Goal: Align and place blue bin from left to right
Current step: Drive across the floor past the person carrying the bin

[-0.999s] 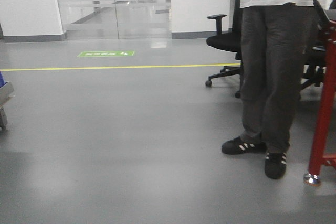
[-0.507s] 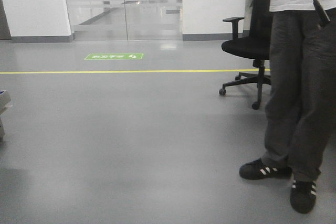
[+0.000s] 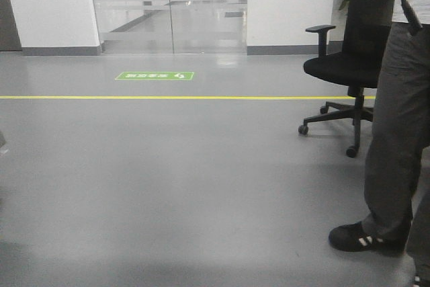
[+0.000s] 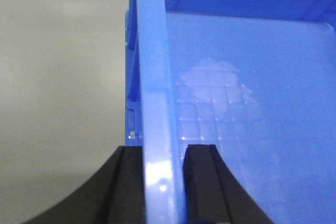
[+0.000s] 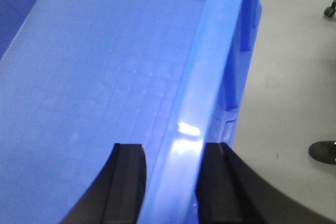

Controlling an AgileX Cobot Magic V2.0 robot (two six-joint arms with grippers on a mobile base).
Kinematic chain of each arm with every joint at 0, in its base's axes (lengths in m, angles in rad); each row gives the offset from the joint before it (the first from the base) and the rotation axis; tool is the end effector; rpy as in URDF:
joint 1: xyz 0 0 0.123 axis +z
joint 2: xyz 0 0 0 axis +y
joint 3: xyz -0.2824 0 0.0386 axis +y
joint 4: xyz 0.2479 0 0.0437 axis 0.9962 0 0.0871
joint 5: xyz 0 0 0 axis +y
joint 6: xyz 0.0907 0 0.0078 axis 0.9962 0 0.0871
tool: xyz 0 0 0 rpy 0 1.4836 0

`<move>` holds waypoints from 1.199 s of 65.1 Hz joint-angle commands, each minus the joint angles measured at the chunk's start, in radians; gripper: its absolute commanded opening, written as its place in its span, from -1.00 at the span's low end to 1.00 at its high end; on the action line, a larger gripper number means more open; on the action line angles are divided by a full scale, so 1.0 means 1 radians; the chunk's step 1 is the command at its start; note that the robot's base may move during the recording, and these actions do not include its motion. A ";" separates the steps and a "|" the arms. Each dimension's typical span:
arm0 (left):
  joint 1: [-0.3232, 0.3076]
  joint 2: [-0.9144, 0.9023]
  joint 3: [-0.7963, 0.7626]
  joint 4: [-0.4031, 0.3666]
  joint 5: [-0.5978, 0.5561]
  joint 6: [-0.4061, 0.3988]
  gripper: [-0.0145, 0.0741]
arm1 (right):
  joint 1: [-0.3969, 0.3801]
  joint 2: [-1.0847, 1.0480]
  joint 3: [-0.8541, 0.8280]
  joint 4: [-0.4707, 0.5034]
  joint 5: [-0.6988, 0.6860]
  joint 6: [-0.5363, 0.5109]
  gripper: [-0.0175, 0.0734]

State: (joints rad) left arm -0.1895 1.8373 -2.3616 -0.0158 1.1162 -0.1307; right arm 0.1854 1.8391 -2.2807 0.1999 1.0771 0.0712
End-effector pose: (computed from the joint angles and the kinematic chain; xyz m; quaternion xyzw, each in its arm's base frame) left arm 0.3768 -0.0736 0.5031 0.0259 0.8608 -0.0888 0.5004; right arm 0.3846 0.0884 0.4843 -0.0513 0.8663 0.1612 0.4701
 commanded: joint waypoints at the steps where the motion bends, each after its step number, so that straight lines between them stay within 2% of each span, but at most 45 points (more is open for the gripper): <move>1: -0.003 -0.024 -0.016 -0.043 -0.222 -0.004 -0.92 | 0.008 -0.029 -0.012 0.052 -0.088 -0.039 -0.77; 78: -0.003 -0.024 -0.016 -0.043 -0.222 -0.004 -0.92 | 0.008 -0.029 -0.012 0.052 -0.090 -0.039 -0.77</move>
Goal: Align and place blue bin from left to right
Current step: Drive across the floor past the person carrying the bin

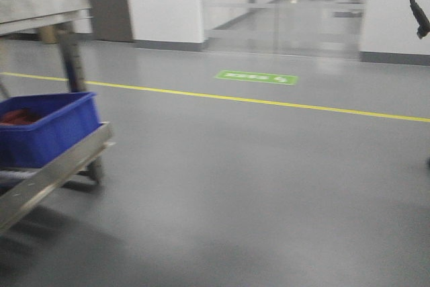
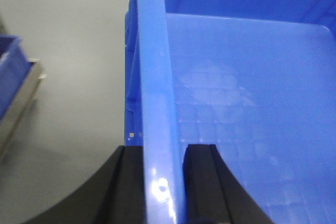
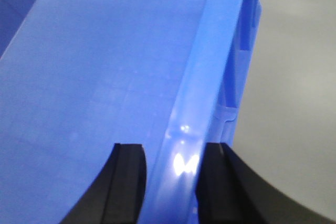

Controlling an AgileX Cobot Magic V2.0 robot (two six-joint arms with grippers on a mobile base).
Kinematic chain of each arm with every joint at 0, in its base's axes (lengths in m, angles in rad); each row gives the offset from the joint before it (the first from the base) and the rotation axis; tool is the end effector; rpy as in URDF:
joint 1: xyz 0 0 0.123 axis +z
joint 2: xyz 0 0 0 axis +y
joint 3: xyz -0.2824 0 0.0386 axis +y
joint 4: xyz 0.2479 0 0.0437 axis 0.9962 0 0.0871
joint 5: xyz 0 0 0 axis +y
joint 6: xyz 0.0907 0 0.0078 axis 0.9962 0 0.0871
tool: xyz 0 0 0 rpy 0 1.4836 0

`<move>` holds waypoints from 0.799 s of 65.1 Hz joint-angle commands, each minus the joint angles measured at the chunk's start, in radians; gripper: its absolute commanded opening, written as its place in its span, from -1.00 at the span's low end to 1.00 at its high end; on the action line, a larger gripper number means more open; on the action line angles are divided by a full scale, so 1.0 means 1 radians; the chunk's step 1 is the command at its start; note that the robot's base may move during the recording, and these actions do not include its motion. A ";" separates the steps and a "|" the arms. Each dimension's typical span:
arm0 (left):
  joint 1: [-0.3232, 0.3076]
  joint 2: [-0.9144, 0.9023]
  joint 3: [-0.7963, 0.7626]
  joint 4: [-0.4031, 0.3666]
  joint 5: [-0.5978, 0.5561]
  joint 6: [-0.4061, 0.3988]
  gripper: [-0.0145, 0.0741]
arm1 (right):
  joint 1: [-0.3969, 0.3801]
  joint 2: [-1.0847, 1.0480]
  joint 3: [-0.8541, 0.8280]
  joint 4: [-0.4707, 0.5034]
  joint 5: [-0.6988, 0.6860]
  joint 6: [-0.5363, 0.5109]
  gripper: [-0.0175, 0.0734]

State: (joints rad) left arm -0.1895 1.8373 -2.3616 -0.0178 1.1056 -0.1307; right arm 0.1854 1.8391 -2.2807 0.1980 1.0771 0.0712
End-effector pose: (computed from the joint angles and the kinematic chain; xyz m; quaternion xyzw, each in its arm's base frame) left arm 0.3773 -0.0738 0.5039 0.0259 0.8581 -0.0905 0.5047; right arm 0.3847 0.0882 0.4843 -0.0513 0.8664 0.1603 0.4702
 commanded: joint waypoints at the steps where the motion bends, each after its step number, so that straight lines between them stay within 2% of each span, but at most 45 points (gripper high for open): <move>1: -0.003 -0.024 -0.016 -0.041 -0.211 -0.004 -0.92 | 0.008 -0.029 -0.012 0.054 -0.090 -0.039 -0.77; 52: -0.003 -0.024 -0.016 -0.041 -0.211 -0.004 -0.92 | 0.008 -0.029 -0.012 0.054 -0.090 -0.039 -0.77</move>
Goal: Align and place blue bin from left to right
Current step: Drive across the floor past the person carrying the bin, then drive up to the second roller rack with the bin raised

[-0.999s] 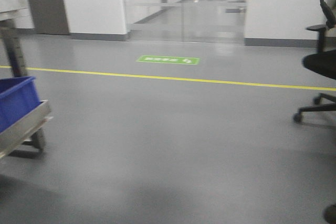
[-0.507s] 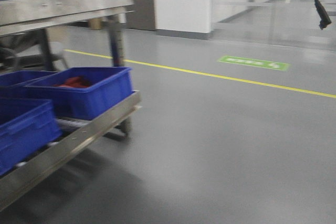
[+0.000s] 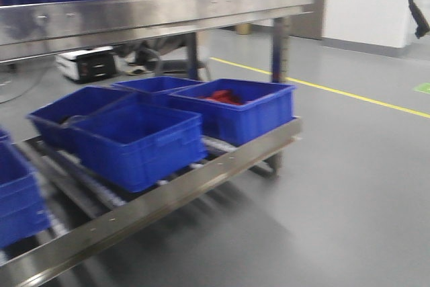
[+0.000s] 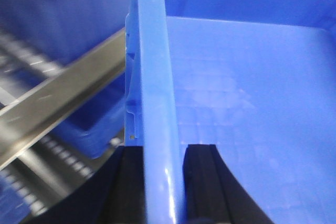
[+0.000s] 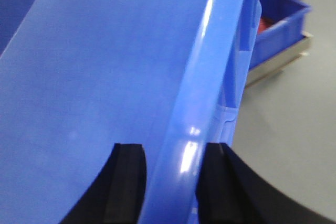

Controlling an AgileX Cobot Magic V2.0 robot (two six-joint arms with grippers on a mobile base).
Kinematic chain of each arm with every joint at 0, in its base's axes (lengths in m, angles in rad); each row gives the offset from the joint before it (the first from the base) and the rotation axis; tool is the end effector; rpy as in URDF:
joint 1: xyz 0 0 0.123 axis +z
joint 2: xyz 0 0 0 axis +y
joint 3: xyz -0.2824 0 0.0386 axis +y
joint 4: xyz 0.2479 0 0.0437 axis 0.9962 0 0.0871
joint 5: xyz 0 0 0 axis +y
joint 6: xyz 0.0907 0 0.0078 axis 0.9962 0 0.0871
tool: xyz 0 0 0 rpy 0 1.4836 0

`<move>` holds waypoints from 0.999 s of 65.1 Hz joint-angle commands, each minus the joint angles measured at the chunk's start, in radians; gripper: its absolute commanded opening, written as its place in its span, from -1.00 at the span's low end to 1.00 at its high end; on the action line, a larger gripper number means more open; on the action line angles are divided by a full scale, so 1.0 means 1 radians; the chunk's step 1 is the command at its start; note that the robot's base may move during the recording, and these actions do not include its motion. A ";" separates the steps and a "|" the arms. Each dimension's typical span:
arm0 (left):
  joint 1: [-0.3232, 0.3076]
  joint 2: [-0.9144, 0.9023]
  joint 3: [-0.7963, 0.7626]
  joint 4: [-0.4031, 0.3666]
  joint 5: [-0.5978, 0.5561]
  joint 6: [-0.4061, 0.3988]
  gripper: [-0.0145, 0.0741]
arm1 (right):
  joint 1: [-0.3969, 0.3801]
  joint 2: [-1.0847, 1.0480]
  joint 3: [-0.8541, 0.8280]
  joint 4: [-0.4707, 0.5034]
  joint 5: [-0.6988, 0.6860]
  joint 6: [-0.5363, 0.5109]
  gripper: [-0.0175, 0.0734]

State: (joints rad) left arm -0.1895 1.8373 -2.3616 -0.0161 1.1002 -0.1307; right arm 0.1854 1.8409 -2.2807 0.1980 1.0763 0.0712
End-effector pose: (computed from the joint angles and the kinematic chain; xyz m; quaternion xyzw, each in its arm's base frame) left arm 0.3775 -0.0737 0.5044 0.0258 0.8568 -0.0900 0.5071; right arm 0.3854 0.0883 0.4837 -0.0511 0.8666 0.1603 0.4698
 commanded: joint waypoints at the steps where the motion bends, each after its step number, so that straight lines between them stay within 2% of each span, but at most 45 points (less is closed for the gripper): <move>1: -0.003 -0.024 -0.016 -0.043 -0.206 -0.004 -0.92 | 0.008 -0.031 -0.012 0.054 -0.089 -0.039 -0.77; 65: -0.003 -0.024 -0.016 -0.043 -0.206 -0.004 -0.92 | 0.008 -0.031 -0.012 0.054 -0.089 -0.039 -0.77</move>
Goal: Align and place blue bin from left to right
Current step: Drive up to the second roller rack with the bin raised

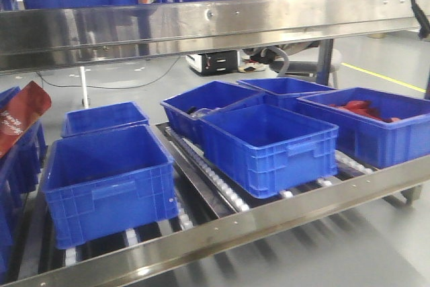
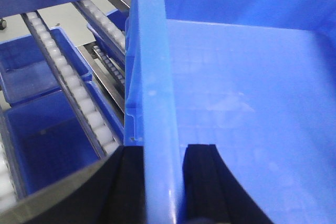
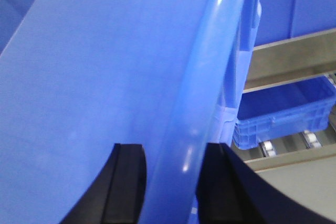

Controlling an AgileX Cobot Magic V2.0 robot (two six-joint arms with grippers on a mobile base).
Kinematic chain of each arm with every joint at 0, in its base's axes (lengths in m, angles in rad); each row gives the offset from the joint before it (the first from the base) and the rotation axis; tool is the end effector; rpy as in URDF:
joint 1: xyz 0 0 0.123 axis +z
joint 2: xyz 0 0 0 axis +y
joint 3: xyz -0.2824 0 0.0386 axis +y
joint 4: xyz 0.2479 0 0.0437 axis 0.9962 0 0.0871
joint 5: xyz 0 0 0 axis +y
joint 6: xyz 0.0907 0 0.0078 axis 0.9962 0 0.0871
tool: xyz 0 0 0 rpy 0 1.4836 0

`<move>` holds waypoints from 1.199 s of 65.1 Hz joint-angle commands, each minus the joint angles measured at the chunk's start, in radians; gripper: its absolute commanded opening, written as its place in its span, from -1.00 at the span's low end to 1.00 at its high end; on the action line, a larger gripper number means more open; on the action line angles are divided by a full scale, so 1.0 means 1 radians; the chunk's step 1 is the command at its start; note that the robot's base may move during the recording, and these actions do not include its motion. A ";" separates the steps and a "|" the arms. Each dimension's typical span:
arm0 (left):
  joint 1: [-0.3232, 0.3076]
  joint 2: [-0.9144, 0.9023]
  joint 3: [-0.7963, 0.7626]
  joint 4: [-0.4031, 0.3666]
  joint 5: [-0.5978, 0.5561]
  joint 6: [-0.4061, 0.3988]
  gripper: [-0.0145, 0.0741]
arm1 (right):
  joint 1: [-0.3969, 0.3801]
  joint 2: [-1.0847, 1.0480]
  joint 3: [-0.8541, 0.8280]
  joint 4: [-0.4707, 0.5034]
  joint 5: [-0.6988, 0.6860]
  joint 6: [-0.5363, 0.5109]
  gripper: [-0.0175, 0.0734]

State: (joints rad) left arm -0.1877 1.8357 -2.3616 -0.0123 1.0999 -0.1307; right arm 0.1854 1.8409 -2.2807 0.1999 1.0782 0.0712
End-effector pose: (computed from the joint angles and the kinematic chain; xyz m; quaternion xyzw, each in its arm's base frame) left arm 0.3771 -0.0726 0.5050 0.0248 0.8563 -0.0878 0.5083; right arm 0.3852 0.0885 0.4835 -0.0513 0.8670 0.1611 0.4688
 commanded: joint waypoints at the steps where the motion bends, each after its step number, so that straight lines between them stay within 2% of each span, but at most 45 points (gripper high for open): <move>1: -0.005 -0.022 -0.016 -0.046 -0.206 -0.004 -0.92 | 0.008 -0.031 -0.012 0.052 -0.091 -0.039 -0.77; 78: -0.005 -0.022 -0.016 -0.046 -0.213 -0.004 -0.92 | 0.008 -0.011 -0.012 0.052 -0.117 -0.039 -0.77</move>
State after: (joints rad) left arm -0.1860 1.8300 -2.3636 -0.0134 1.0878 -0.1321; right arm 0.1858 1.8531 -2.2789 0.1946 1.0558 0.0699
